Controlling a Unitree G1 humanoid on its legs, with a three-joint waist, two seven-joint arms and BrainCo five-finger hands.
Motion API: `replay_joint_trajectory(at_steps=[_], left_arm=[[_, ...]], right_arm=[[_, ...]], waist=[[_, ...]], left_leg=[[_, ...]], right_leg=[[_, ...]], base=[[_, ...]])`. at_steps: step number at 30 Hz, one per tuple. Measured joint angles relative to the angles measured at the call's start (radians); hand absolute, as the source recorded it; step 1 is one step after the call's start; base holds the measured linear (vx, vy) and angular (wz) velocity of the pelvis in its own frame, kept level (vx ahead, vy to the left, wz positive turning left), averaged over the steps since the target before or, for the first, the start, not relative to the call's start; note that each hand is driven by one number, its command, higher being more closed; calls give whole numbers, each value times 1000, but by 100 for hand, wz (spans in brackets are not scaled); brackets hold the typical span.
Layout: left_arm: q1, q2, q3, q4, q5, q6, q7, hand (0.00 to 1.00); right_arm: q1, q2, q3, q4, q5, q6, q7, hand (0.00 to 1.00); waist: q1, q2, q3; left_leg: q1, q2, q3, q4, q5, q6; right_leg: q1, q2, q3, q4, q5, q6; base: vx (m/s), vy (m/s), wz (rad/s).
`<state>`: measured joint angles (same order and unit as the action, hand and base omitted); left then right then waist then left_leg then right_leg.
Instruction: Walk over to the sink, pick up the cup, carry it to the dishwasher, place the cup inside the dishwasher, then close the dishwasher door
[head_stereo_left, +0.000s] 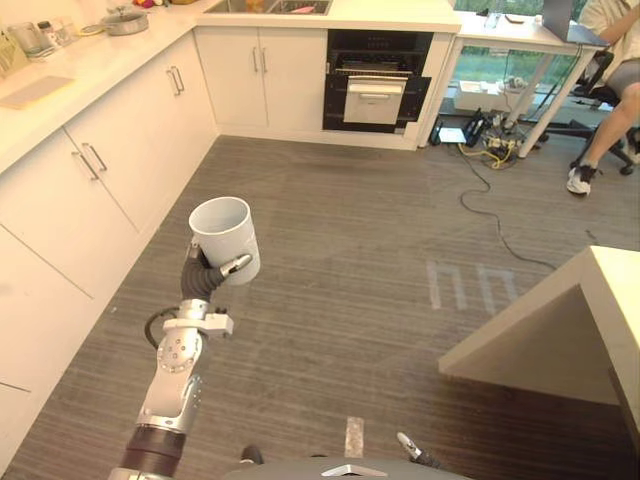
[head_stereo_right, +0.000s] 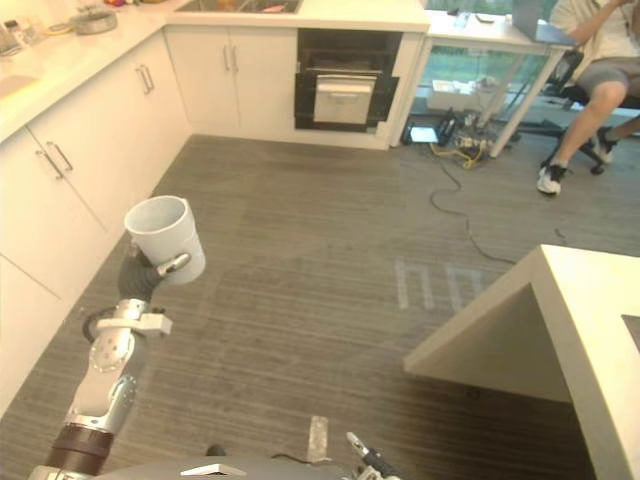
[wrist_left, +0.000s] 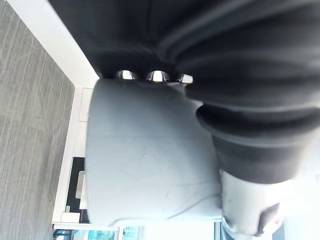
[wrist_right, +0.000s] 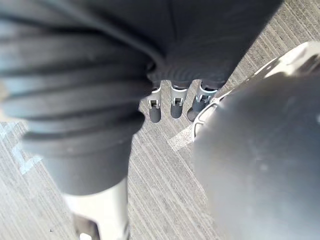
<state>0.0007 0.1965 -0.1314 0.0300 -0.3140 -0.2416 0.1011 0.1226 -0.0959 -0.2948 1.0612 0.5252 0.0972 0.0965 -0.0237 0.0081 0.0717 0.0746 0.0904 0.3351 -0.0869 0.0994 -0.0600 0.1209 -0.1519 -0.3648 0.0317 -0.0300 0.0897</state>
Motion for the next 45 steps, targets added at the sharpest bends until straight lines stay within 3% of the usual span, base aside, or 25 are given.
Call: replay_joint_trajectory(at_steps=[4,5,14,16,18,19,20,21,22,23,25,26,27,29,32,34,35,36,38,39,40,41,42,44,45], left_arm=[[4,0,-40,0,0,1,-2,100],[4,-3,-50,31,1,45,2,100],[6,-14,-45,31,-12,49,-1,100],[7,-24,-36,31,-22,64,-3,100],[8,-47,-33,20,-35,81,-4,100],[10,-62,-33,9,-35,89,-4,100],[10,-72,-35,1,-36,94,-4,100],[16,-83,-37,0,-39,104,-4,100],[37,-96,-39,-6,-52,114,-2,100],[54,-106,-35,-17,-69,114,1,100],[56,-103,-13,-17,-77,112,0,100],[47,-89,10,-19,-76,108,-2,100],[45,-87,12,-19,-75,105,-2,100],[32,-91,-15,-21,-73,100,-1,100],[-4,-95,-54,-24,-74,85,-1,100],[-25,-116,-76,-77,-74,75,-13,100],[-26,-142,-87,-99,-74,73,-22,100],[-30,-159,-100,-117,-74,79,-23,100],[-29,-163,-114,-131,-74,95,-21,100],[-29,-165,-114,-133,-74,96,-21,100],[-29,-176,-117,-140,-74,94,-24,100],[-24,-183,-116,-147,-74,93,-30,100],[-21,-186,-116,-155,-75,95,-35,100],[32,-187,-94,-207,-78,97,-51,100],[47,-186,-86,-214,-80,97,-54,100]], right_arm=[[-1,1,-2,20,-4,23,-15,0],[11,-10,0,54,-26,37,58,0],[32,-16,-12,54,-22,44,94,0],[49,-18,-73,54,-21,70,130,0],[90,-20,-114,62,-22,97,166,0],[121,-24,-144,68,-22,105,181,0],[139,-28,-160,69,-22,107,189,0],[158,-28,-170,63,-17,108,194,0],[193,-12,-168,53,3,106,211,0],[206,9,-151,53,28,102,230,0],[197,42,-117,42,41,101,245,0],[186,78,-91,19,43,90,239,0],[187,87,-87,8,44,79,239,0],[189,97,-58,-38,45,53,193,0],[203,100,-32,-44,46,52,120,0],[221,110,-36,-56,-16,54,62,0],[231,97,-54,-70,-40,52,48,0],[251,78,-54,-79,-52,50,30,0],[237,78,-65,-96,-51,53,-12,0],[243,74,-64,-107,-46,52,-14,0],[244,67,-71,-112,-34,32,-16,0],[243,56,-61,-129,-22,17,-5,0],[256,54,-43,-144,-23,10,3,0],[282,39,23,-167,-26,-26,10,0],[284,36,39,-166,-30,-30,8,0]], waist=[[0,-11,-5],[-2,-33,-25],[-5,-31,-32],[-12,-29,-30],[-10,-48,-31],[-11,-56,-28],[-18,-51,-17],[-28,-54,1],[-44,-51,2],[-46,-36,10],[-38,-42,13],[-41,-69,29],[-41,-79,35],[-41,-83,40],[-47,-81,41],[-59,-65,38],[-68,-14,22],[-74,14,9],[-80,11,8],[-85,10,9],[-88,18,10],[-76,19,9],[-69,24,9],[-37,20,21],[-30,23,25]], left_leg=[[25,-3,-2,0,0,0],[29,2,-11,0,0,-4],[8,0,-13,0,-4,-4],[15,-11,-23,1,-17,2],[18,-53,-40,8,-52,13],[21,-97,-55,55,-105,33],[14,-110,-72,114,-146,48],[11,-120,-94,197,-200,66],[17,-115,-126,253,-251,71],[21,-94,-149,282,-285,76],[38,-72,-150,280,-302,78],[62,-70,-149,276,-313,78],[72,-73,-148,276,-320,80],[105,-76,-148,277,-361,80],[166,-91,-174,283,-425,70],[216,-90,-227,313,-503,59],[242,-48,-252,305,-517,52],[240,-31,-260,339,-487,45],[215,-28,-259,470,-415,38],[198,-25,-264,541,-387,11],[130,-4,-281,746,-305,-53],[25,37,-280,977,-182,-60],[-26,66,-265,1091,-173,-38],[-198,144,-223,1357,-227,62],[-242,146,-222,1365,-248,69]], right_leg=[[36,1,-5,-12,0,-1],[42,9,-3,-16,-5,-8],[18,9,2,-13,-7,-10],[8,-13,-5,41,-49,-16],[-35,-81,-4,164,-125,-16],[-37,-135,-9,249,-155,-32],[-56,-155,5,352,-164,-50],[-114,-196,66,552,-149,-135],[-186,-195,152,730,-53,-232],[-271,-163,216,842,-86,-155],[-339,-95,217,824,-176,-110],[-382,-38,204,709,-191,-86],[-395,-19,194,650,-184,-76],[-438,55,186,389,-93,-38],[-436,81,186,233,6,-38],[-436,80,193,273,99,-122],[-440,91,152,358,52,-119],[-447,83,126,434,-28,-130],[-421,46,104,522,-114,-134],[-396,39,99,533,-149,-128],[-341,38,89,539,-212,-120],[-293,53,88,538,-272,-129],[-266,65,89,539,-297,-133],[-145,118,124,509,-366,-147],[-118,124,137,489,-375,-147]], base=[[37,-1,6],[0,0,0],[3,1,0],[51,49,14],[92,136,20],[142,227,25],[92,244,42],[33,256,64],[55,168,66],[109,136,45],[150,78,1],[200,71,-7],[252,54,-3],[292,58,6],[460,28,34],[672,-51,70],[762,15,81],[817,23,76],[589,-21,50],[512,-62,48],[504,-86,37],[499,-90,25],[506,-93,-11],[538,-74,-45],[507,-26,-77]])
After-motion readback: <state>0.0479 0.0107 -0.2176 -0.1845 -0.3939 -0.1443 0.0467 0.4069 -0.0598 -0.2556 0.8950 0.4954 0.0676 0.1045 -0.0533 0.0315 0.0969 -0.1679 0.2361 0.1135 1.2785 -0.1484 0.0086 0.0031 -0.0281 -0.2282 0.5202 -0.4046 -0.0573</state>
